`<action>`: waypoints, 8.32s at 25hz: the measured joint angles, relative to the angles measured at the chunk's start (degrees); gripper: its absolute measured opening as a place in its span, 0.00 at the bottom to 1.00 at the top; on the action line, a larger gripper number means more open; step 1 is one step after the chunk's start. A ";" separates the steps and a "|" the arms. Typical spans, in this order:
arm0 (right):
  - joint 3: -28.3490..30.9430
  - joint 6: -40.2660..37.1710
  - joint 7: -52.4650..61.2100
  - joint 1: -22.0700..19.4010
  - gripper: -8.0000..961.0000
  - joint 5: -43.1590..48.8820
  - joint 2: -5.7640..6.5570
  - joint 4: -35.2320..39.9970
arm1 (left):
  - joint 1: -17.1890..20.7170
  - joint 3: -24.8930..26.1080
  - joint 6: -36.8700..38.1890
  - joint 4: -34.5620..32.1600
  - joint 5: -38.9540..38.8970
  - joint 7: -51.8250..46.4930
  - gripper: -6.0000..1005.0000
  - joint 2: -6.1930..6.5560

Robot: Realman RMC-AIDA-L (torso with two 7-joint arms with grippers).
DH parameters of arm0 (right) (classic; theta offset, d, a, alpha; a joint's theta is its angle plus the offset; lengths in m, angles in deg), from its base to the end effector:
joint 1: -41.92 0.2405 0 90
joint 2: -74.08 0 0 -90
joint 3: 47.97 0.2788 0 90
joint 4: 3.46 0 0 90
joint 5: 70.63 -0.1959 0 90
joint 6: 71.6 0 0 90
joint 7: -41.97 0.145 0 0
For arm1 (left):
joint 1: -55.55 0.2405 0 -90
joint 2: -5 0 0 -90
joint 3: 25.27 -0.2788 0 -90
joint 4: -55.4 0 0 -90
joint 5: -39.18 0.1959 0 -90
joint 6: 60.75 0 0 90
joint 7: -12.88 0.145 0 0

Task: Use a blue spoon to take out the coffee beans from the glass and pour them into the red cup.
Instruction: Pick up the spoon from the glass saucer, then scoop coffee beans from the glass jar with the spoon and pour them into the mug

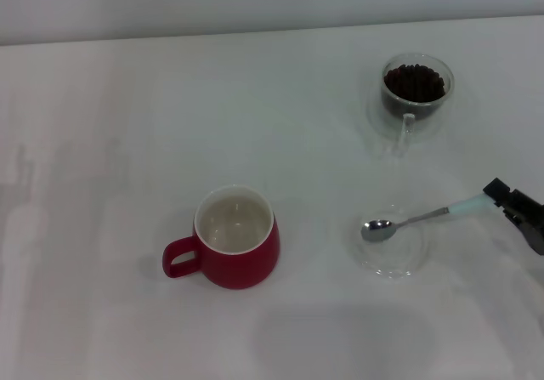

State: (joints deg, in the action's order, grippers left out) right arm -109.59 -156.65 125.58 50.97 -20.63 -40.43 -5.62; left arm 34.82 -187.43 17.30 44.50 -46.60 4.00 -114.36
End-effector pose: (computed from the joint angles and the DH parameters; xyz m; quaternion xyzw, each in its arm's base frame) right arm 0.3974 0.1922 -0.0149 -0.5512 0.6220 0.4853 0.2717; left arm -0.3498 0.2937 -0.0102 -0.6269 -0.2623 -0.3476 0.6460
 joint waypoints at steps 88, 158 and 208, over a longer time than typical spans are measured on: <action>9.06 15.67 -27.26 10.27 0.16 2.69 -0.18 17.73 | -0.81 0.38 -1.57 -0.98 0.42 0.00 0.66 -0.09; 9.53 21.97 12.06 9.75 0.16 2.45 1.49 18.32 | -0.06 0.53 -1.67 -0.60 0.08 0.00 0.66 0.00; 7.00 10.23 23.50 7.18 0.16 4.69 2.50 17.81 | 0.17 0.53 -2.03 -0.16 0.09 0.00 0.66 -0.09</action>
State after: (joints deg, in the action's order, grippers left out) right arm -102.59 -146.42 149.08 58.15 -15.94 -37.93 12.20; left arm 34.99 -186.91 15.27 44.33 -46.51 4.00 -114.45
